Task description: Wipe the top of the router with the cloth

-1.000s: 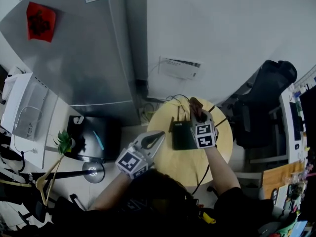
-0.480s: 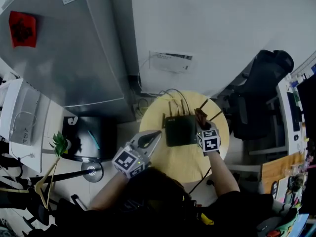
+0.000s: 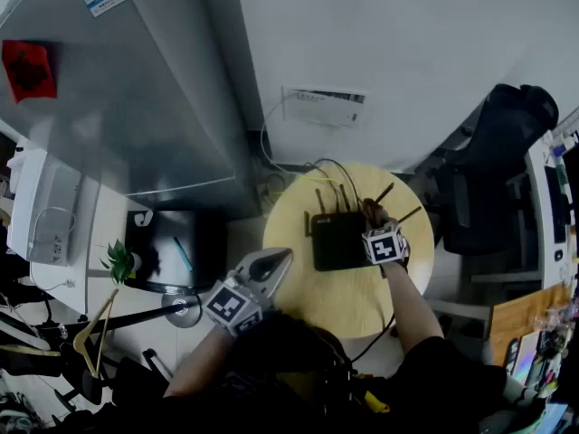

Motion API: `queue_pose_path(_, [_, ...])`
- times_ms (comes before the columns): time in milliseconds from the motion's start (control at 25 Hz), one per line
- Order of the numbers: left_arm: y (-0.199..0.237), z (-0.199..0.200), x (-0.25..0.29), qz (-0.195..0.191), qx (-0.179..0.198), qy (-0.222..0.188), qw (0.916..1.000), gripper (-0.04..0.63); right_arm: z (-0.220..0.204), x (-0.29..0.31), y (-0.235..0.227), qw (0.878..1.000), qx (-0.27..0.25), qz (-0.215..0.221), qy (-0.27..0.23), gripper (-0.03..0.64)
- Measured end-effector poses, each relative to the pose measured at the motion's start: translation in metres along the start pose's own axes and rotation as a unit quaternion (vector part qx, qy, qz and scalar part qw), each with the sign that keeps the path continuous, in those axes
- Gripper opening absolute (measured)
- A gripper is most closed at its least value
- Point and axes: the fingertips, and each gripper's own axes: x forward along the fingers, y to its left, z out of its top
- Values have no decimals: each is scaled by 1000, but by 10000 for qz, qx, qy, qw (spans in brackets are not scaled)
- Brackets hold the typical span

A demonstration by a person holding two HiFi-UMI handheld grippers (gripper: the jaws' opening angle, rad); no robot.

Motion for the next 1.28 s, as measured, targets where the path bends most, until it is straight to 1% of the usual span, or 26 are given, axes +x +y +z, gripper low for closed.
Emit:
queue_pose_path(160, [9,-1,-3,178,-44,74,9998,-3,6,22,-12,9995,169,-115,247,64])
queue_pose_path(280, [11,-1,-3,163,-16,125,9998,-3,4,27,-23,9979,294,-326,480,64])
queue_pose_path(480, [13,-2,-1,142,-48,112,9998,-3,1,32,-23,9976,413,-332,452,64])
queue_pose_path(640, [10,-5,3,24,-108,117,9999,-3,11,13,-29,9973,413,-562,231,64])
queue_pose_path(760, [7,-4,7,-83,-113,76,9999,-3,22,0,-28,9976,424,-540,-59,64])
queue_pose_path(880, [2,-2,10,-232,-95,52,9997,-3,32,-17,-33,9968,443,-615,-268,64])
queue_pose_path(1080, [-9,0,10,-446,-74,25,9990,-3,23,-30,-47,9935,667,-869,-308,64])
queue_pose_path(1280, [-11,9,9,-446,-9,-132,9989,-3,48,-54,-53,9912,371,-1095,-645,64])
